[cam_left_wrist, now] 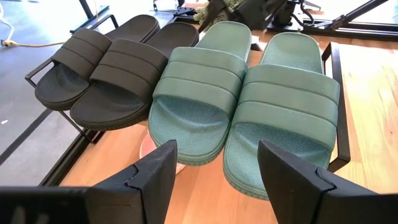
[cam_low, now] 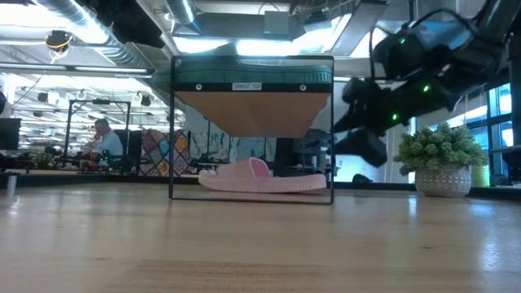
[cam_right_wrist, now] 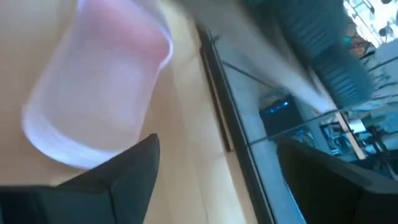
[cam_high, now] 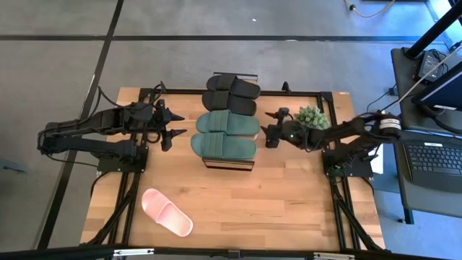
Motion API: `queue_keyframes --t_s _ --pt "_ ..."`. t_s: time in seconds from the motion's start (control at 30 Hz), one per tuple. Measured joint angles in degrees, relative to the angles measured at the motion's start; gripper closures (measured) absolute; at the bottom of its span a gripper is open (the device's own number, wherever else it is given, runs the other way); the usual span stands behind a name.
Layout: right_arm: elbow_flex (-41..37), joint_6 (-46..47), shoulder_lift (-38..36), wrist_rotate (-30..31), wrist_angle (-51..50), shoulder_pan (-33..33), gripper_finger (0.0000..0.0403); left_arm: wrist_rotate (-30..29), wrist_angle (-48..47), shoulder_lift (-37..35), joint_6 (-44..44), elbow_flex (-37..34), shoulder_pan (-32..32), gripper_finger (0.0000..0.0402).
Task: Pick and place slides into the shelf
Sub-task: Put the top pink slipper under the shelf
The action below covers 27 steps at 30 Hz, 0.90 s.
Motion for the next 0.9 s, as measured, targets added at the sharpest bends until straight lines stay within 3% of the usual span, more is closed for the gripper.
queue_keyframes --t_s 0.23,0.4,0.63,0.9 --pt "0.00 11.69 -7.99 -0.07 -11.36 4.55 0.0085 0.02 0.00 0.01 -0.02 0.00 -0.01 0.0186" --pt "0.00 19.93 -9.87 -1.29 -19.19 7.60 0.0085 0.02 0.00 -0.01 0.00 0.00 0.01 0.0186" --pt "0.00 22.56 -9.90 -17.49 -21.11 10.34 0.0085 0.02 0.00 0.00 0.00 0.00 0.00 0.0186" --pt "0.00 26.68 -9.88 -20.22 -21.01 11.68 0.0085 0.02 -0.02 -0.01 0.02 0.00 0.00 0.0186"
